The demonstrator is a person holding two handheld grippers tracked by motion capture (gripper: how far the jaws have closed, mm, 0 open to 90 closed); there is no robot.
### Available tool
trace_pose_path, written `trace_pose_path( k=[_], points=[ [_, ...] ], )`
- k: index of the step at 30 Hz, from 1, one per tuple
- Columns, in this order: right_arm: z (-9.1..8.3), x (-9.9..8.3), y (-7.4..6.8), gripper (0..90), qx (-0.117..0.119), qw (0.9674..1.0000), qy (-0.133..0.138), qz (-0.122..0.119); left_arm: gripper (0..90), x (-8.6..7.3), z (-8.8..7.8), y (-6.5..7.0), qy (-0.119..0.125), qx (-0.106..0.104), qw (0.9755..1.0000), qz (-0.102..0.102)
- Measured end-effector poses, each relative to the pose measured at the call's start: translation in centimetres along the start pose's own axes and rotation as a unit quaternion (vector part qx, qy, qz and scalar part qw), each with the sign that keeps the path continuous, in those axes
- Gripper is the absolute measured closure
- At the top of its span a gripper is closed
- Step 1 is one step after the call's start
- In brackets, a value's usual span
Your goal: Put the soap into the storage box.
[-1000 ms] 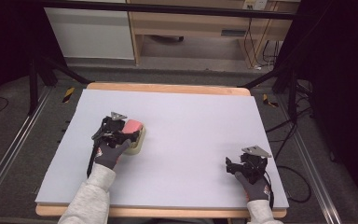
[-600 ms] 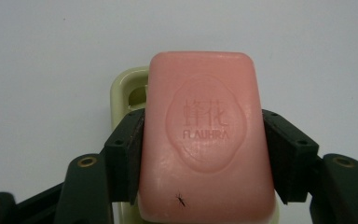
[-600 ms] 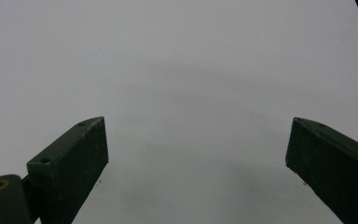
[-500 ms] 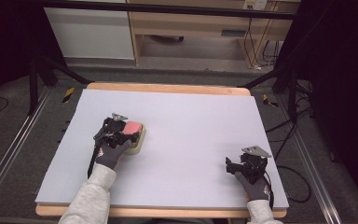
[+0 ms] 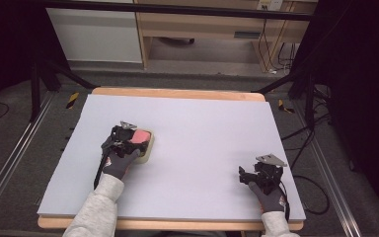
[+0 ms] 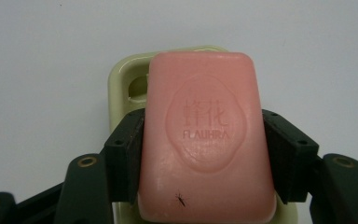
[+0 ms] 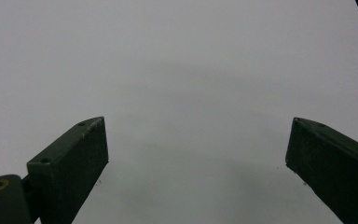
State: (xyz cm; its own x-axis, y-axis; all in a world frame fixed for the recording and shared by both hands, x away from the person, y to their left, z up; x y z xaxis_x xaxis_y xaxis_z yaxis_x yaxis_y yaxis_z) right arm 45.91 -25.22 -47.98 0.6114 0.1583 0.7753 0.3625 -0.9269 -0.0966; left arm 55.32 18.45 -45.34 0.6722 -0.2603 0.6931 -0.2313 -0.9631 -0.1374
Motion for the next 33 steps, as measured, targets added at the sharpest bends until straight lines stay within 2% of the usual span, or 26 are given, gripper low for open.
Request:
trace_pose_path(
  k=[33],
  points=[
    [-0.03,-0.01,0.02,5.9,0.0,1.0,0.0,0.0,36.9,-0.34,0.71,0.01,-0.009,-0.002,1.0,-0.004]
  ],
)
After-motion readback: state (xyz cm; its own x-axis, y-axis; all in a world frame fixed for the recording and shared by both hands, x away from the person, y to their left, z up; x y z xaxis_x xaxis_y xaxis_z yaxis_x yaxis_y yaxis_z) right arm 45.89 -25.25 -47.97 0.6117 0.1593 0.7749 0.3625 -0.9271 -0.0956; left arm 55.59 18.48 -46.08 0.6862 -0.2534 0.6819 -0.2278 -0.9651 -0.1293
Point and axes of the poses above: each handheld gripper's, and its own axes: z roughly forward along the jaws, x roughly out of its top, y roughly to its right, the point moved 1 cm from there along z, roughly forward along the jaws, and after that the axes turned 13 degrees about x, right-handed, at the moved point
